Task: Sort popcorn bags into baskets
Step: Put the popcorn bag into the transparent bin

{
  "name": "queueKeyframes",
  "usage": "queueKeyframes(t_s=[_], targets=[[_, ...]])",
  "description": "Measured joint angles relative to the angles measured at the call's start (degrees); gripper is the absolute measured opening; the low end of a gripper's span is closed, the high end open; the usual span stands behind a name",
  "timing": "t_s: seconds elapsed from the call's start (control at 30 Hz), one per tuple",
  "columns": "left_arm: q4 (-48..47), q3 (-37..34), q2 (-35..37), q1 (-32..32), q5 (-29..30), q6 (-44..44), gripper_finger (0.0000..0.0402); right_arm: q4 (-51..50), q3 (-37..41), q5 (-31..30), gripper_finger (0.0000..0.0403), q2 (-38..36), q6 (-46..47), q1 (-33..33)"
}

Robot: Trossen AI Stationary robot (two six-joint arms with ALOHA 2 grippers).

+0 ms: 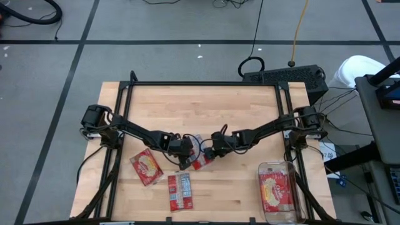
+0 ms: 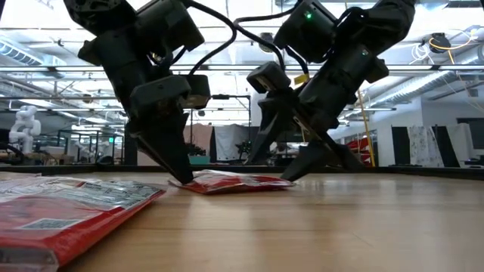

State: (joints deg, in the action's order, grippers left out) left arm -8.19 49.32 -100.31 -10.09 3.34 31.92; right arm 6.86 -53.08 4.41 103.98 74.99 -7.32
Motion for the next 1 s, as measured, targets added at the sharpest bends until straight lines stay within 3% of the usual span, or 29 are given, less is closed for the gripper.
queueKeyframes(t_s=[0.37, 0.5, 0.67, 0.83, 1.0], targets=[[6.37, 0.09, -2.85, 2.00, -0.38, 3.45, 0.0093, 1.88, 0.11, 0.15, 0.0222, 0.58, 0.43, -0.84], [6.67, 0.13, -2.91, 1.97, -0.48, 4.42, 0.0093, 2.30, 0.13, -0.71, 0.0178, 0.71, -1.33, -0.84], [6.50, 0.11, -2.44, 1.95, -1.99, 4.66, 0.0093, 4.11, 0.22, -0.96, 0.0095, 0.72, -2.63, -0.84], [2.87, -0.07, 3.06, 2.68, -6.77, 6.06, 0.0093, 6.15, 0.00, -1.05, 0.0016, -0.01, -4.91, -0.67], [-5.74, 0.35, 14.16, 4.82, -9.09, 9.75, 0.0093, 3.79, 0.07, -1.38, 0.0016, -3.79, -9.40, -0.21]])
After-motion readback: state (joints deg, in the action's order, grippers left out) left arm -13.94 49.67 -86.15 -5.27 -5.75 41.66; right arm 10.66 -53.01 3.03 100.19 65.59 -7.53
